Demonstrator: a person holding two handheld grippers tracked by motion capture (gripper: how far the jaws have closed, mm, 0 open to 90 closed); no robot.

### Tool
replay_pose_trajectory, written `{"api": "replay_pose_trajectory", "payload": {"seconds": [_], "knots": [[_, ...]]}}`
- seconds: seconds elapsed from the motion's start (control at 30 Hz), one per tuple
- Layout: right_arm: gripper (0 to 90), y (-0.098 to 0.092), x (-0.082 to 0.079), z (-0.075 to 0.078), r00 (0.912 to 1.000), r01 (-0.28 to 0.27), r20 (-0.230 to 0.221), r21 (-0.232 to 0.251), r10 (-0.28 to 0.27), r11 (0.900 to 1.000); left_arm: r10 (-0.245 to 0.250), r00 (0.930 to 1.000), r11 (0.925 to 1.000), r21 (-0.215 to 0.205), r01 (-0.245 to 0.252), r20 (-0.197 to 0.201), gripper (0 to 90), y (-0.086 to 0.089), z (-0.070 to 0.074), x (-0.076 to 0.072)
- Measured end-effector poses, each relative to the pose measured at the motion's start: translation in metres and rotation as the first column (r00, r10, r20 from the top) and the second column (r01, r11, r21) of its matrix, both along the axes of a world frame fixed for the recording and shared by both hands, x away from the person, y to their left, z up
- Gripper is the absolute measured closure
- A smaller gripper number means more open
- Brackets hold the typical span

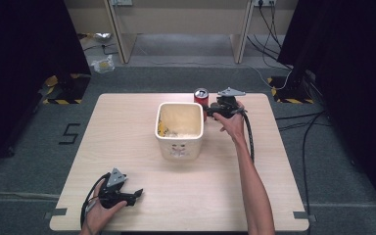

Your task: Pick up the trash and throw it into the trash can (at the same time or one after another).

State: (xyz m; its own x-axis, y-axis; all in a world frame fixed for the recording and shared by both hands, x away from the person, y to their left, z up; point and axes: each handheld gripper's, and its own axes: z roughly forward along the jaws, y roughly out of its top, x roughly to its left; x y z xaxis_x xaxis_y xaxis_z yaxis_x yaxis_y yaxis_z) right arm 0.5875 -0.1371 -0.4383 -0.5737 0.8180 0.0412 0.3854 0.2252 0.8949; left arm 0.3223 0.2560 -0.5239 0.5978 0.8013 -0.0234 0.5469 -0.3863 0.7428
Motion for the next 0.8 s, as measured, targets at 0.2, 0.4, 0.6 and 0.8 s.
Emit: {"api": "replay_pose_trajectory", "payload": {"seconds": [0.2, 0.4, 0.6, 0.8], "knots": [[23.3, -0.007, 0.000, 0.013, 1.0000, -0.002, -0.010, 0.022, 0.002, 1.000, 0.000, 1.0000, 1.0000, 0.000, 0.000, 0.000, 12.0, 0.000, 0.000, 0.000], [20.6, -0.004, 0.000, 0.030, 0.9995, -0.008, -0.032, 0.030, 0.009, 1.000, 0.000, 1.0000, 1.0000, 0.000, 0.000, 0.000, 12.0, 0.000, 0.000, 0.000], [18.3, 0.008, 0.008, 0.041, 0.9966, 0.016, -0.081, 0.014, -0.014, 1.000, 0.000, 1.0000, 1.0000, 0.000, 0.000, 0.000, 12.0, 0.000, 0.000, 0.000], [18.3, 0.024, 0.018, 0.048, 0.9951, 0.019, -0.097, -0.006, -0.019, 1.000, -0.001, 1.0000, 1.0000, 0.002, 0.001, 0.001, 12.0, 0.000, 0.000, 0.000]]}}
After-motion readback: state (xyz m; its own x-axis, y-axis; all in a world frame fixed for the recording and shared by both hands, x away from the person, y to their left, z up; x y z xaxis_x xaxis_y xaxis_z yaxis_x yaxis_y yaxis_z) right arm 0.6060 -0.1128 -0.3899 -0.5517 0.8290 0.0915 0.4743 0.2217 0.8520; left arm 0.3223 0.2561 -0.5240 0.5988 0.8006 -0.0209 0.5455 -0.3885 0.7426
